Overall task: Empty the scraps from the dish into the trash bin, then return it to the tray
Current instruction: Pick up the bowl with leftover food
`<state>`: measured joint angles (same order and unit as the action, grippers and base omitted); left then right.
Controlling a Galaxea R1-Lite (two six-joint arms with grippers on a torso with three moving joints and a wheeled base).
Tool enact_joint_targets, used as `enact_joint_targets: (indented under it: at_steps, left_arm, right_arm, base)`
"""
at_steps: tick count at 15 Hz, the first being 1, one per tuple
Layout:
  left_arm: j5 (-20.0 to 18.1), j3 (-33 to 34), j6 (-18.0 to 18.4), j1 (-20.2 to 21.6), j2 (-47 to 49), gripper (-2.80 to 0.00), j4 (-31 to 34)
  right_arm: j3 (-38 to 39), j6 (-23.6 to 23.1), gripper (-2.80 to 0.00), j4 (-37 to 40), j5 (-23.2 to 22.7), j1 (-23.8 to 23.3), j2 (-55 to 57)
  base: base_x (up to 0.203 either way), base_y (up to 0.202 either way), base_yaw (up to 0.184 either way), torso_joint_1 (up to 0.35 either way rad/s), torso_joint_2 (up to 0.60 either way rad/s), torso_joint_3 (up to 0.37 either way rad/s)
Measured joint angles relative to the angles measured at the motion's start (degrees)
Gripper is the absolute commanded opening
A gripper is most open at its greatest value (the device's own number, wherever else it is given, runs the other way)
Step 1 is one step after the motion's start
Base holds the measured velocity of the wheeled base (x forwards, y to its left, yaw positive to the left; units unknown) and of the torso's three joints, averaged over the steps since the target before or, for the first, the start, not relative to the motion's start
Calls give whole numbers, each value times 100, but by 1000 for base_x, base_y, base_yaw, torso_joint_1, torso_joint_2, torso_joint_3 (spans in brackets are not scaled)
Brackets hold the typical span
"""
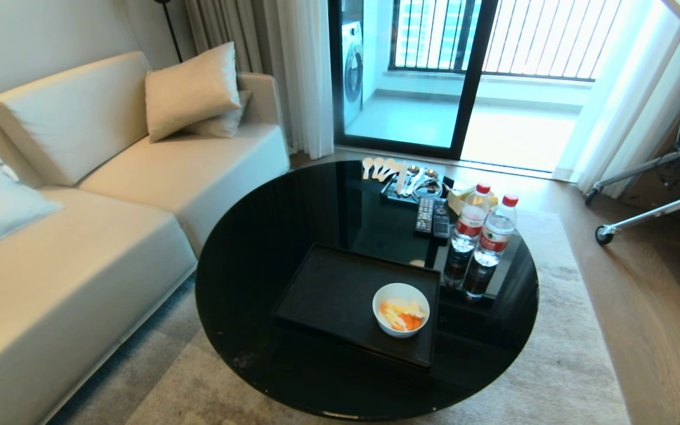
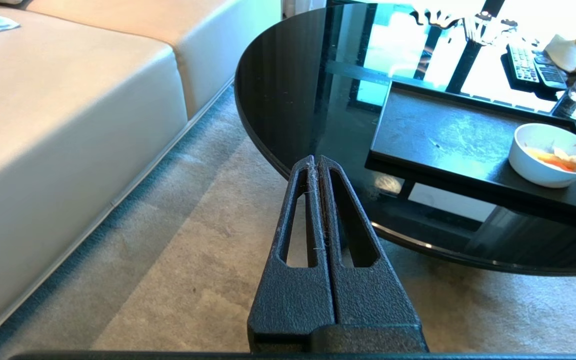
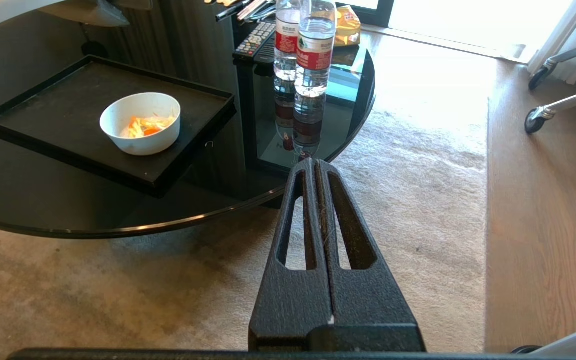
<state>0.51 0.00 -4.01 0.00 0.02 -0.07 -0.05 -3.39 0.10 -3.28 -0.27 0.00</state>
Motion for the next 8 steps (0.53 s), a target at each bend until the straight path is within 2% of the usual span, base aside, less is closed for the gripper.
enact_joint_targets:
  at_steps: [8]
  left_arm:
    - [0, 0, 0, 0, 0, -280, 0]
  right_arm:
    - [0, 0, -280, 0, 0, 0, 0]
  base:
    - [0, 0, 0, 0, 0, 0]
